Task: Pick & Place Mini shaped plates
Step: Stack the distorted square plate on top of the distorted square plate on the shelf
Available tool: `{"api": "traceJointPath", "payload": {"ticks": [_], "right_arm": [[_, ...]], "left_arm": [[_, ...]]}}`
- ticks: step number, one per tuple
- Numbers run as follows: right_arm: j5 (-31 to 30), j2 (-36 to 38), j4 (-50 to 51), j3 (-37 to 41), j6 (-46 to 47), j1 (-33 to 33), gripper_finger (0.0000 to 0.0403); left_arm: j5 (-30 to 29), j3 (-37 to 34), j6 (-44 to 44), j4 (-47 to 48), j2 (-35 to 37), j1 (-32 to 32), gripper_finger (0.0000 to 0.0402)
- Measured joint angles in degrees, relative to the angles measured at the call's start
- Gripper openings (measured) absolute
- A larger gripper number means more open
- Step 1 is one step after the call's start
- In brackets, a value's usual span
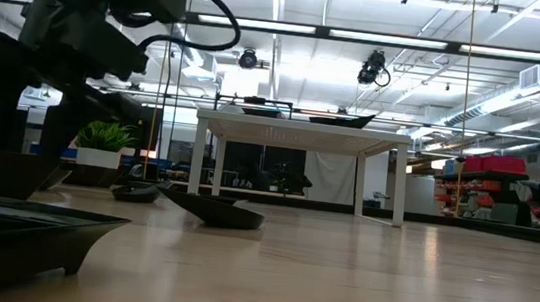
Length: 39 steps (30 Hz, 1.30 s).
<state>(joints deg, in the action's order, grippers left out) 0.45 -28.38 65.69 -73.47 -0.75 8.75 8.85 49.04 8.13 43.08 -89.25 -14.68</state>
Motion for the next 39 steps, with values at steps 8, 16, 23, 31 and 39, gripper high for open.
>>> {"api": "traceJointPath", "payload": {"ticks": [8, 16, 23, 31, 39], "right_arm": [[0.0, 0.0, 0.0, 0.0, 0.0, 0.0, 0.002], [0.0, 0.0, 0.0, 0.0, 0.0, 0.0, 0.002], [0.0, 0.0, 0.0, 0.0, 0.0, 0.0, 0.002], [0.0, 0.0, 0.0, 0.0, 0.0, 0.0, 0.002], [0.0, 0.0, 0.0, 0.0, 0.0, 0.0, 0.002]], "left_arm": [[2.2, -1.9, -0.1, 0.0, 0.0, 2.0, 0.0175], [3.4, -1.9, -0.1, -3.1, 0.0, 2.0, 0.0161], [4.9, -1.9, 0.1, -3.6, 0.0, 1.9, 0.0146], [4.9, -1.9, 0.1, -3.6, 0.0, 1.9, 0.0105], [4.9, -1.9, 0.0, -3.5, 0.0, 1.9, 0.0057]]}}
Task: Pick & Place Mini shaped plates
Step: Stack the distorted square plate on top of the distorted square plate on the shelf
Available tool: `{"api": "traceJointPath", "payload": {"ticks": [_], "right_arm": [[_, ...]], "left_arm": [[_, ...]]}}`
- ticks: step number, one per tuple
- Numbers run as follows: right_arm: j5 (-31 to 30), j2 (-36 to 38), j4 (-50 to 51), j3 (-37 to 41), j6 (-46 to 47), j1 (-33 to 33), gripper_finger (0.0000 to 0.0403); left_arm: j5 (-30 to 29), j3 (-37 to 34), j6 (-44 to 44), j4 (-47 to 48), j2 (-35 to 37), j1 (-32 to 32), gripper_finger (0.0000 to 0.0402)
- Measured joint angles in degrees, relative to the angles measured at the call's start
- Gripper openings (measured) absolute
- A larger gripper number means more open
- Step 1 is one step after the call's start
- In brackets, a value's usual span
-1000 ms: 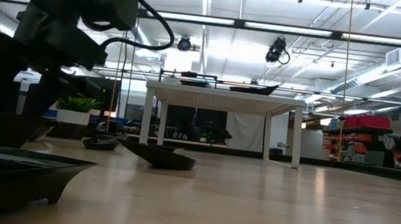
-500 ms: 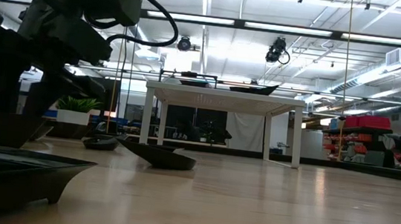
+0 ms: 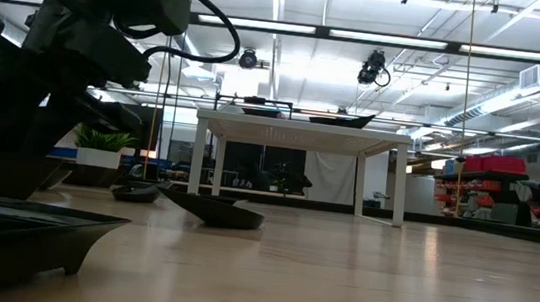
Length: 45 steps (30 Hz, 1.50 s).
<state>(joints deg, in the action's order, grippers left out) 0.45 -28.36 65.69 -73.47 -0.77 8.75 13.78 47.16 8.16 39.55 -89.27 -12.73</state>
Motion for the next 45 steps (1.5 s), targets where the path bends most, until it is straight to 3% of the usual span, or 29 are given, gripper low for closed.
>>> {"api": "traceJointPath", "payload": {"ticks": [13, 45], "right_arm": [[0.0, 0.0, 0.0, 0.0, 0.0, 0.0, 0.002], [0.0, 0.0, 0.0, 0.0, 0.0, 0.0, 0.002]], "left_arm": [[0.2, 0.0, 0.0, 0.0, 0.0, 0.0, 0.0006], [0.7, 0.5, -0.1, 0.9, 0.0, 0.0, 0.0005]]}}
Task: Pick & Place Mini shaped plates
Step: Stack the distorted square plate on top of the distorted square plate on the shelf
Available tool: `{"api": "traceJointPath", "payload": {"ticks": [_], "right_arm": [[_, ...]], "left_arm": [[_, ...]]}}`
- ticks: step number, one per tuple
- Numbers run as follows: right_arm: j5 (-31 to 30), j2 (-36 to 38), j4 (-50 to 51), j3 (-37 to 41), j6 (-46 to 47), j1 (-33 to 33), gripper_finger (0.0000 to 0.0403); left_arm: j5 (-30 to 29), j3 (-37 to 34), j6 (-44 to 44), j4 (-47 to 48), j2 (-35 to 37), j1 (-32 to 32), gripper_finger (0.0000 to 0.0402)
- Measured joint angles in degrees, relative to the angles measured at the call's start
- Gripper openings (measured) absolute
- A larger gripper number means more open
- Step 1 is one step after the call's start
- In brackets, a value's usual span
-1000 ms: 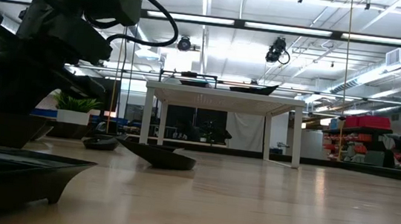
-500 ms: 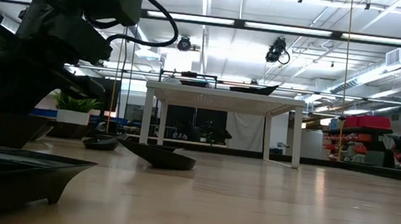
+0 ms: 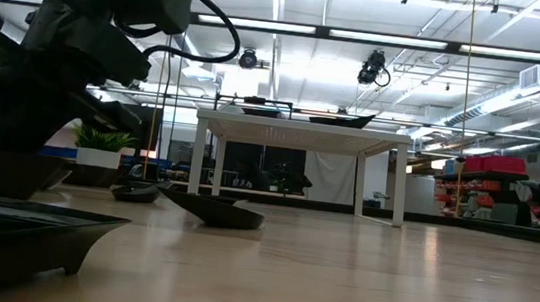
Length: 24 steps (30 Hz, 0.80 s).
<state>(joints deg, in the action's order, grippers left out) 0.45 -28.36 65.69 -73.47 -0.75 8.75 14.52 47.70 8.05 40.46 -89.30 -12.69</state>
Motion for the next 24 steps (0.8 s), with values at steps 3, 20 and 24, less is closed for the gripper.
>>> {"api": "traceJointPath", "payload": {"ticks": [3, 20, 24], "right_arm": [[0.0, 0.0, 0.0, 0.0, 0.0, 0.0, 0.002], [0.0, 0.0, 0.0, 0.0, 0.0, 0.0, 0.002], [0.0, 0.0, 0.0, 0.0, 0.0, 0.0, 0.002]], "left_arm": [[0.9, 0.9, 0.1, 0.7, 0.0, 0.3, 0.0004], [2.7, 5.7, 0.9, 6.4, 0.0, 2.0, 0.0003], [3.3, 9.0, 2.9, 12.1, 0.0, 2.0, 0.0003]]}}
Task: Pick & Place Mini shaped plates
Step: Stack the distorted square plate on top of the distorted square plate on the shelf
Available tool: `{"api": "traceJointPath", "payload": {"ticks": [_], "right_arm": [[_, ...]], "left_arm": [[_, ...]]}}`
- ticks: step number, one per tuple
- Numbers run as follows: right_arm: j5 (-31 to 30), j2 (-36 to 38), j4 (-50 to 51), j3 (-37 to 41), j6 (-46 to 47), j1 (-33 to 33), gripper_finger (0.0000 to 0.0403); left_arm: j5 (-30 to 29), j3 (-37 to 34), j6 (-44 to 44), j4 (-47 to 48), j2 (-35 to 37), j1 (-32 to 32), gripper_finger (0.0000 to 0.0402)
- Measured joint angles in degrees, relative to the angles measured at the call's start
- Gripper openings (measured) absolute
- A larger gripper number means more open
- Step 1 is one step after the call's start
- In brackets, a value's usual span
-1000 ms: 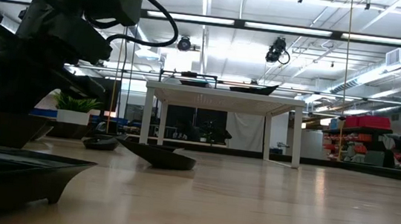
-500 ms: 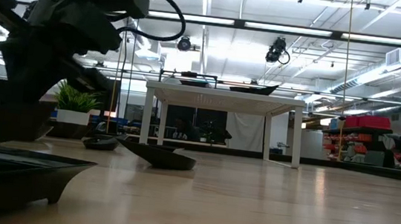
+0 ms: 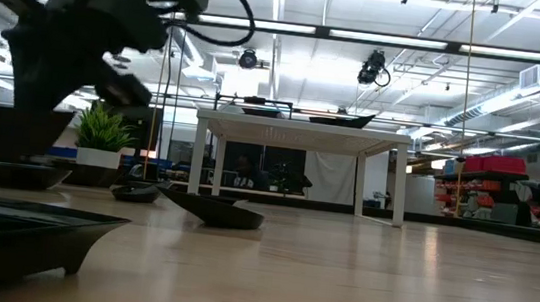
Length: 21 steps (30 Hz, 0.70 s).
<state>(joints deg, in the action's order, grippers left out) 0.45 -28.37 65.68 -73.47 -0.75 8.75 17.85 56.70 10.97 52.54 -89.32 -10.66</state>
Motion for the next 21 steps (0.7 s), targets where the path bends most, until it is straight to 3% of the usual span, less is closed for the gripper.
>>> {"api": "traceJointPath", "payload": {"ticks": [10, 21], "right_arm": [[0.0, 0.0, 0.0, 0.0, 0.0, 0.0, 0.002], [0.0, 0.0, 0.0, 0.0, 0.0, 0.0, 0.002]], "left_arm": [[0.0, 12.8, 2.3, 9.1, 0.1, 2.4, 0.0002], [-0.2, 28.6, 5.3, 15.5, 0.2, 14.1, 0.0003]]}}
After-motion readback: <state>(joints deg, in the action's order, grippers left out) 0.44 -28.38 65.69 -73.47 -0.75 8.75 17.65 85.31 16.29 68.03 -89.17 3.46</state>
